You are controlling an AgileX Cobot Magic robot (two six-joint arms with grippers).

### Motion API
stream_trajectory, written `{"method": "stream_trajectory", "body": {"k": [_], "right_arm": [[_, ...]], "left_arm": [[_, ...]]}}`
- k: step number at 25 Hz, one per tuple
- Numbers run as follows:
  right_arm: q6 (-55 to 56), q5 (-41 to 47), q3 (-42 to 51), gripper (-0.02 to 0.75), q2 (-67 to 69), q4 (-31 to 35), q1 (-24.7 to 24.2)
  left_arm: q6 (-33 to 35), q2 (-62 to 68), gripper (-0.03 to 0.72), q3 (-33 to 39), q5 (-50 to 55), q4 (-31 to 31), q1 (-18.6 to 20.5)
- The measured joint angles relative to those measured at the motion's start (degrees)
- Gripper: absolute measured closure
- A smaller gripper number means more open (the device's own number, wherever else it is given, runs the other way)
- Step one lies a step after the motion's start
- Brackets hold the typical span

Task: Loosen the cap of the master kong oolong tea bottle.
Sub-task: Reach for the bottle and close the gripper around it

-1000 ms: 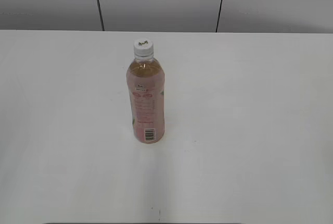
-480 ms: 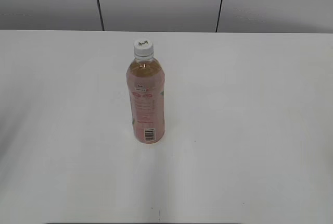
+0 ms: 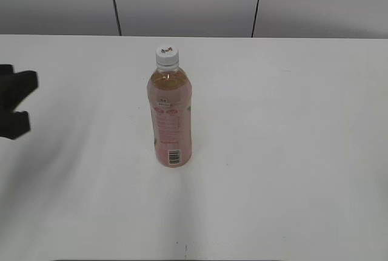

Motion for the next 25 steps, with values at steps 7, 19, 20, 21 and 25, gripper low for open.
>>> {"method": "stream_trajectory", "body": {"k": [7, 19, 20, 21, 25], "right_arm": [[0.0, 0.0, 0.0, 0.318, 0.0, 0.0, 0.0], [0.0, 0.0, 0.0, 0.318, 0.0, 0.0, 0.0], [0.0, 0.0, 0.0, 0.318, 0.0, 0.0, 0.0], [0.0, 0.0, 0.0, 0.318, 0.0, 0.0, 0.0], [0.0, 0.0, 0.0, 0.318, 0.0, 0.0, 0.0]], "left_arm": [[-0.1, 12.0, 0.304, 0.0, -10.0, 1.9, -9.8], [-1.3, 29.0, 0.106, 0.1, -27.3, 11.5, -11.3], [-1.3, 30.6, 0.109, 0.1, -30.1, 13.2, -11.3], [-1.3, 31.9, 0.111, 0.1, -32.6, 14.3, -11.3], [-1.3, 36.7, 0.131, 0.1, -42.7, 15.5, -11.3]]}}
